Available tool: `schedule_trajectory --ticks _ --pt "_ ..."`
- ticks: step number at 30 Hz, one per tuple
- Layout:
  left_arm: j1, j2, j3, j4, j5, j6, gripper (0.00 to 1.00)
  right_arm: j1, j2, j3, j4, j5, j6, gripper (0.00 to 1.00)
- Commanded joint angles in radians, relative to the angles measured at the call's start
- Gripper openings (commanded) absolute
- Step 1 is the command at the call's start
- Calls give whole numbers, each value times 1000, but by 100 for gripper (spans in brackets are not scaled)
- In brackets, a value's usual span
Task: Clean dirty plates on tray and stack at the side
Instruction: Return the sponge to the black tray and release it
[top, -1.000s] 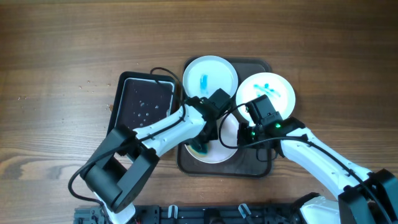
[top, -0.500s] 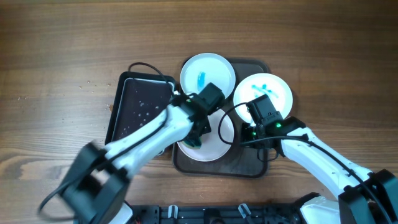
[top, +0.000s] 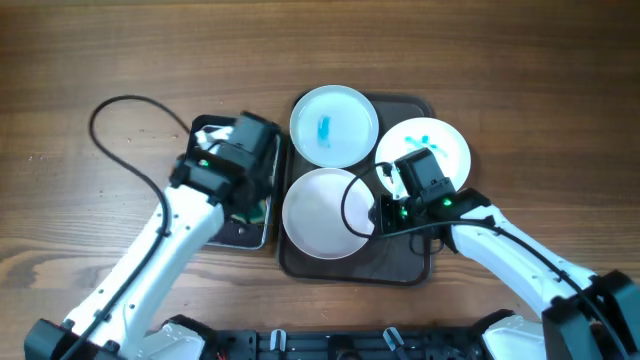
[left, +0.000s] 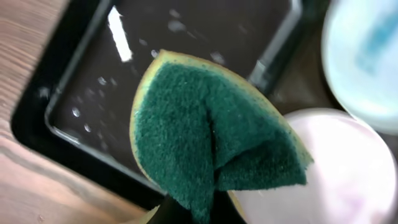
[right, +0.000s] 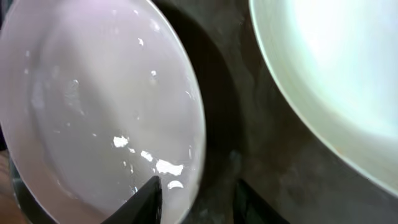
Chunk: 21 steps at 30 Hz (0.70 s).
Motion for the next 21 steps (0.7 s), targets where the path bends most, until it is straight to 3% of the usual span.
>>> schedule_trajectory --ticks 1,3,7,8,9,12,21 --pt "125 2 -132 114 21 113 4 0 73 -11 42 -26 -21 37" --pt "173 2 -182 198 111 192 4 0 107 -11 56 -26 -8 31" --pt "257 0 -214 238 250 259 10 0 154 -11 91 -61 -1 7" --pt "279 -11 -211 238 302 297 33 -1 148 -8 93 -62 -1 4" --pt "288 -21 -208 236 326 304 45 -1 144 -5 92 -62 0 4" --pt "306 -64 -186 208 366 324 67 0 112 32 29 -15 33 4" --pt "312 -268 -137 150 366 323 89 0 37 416 -449 65 -69 4"
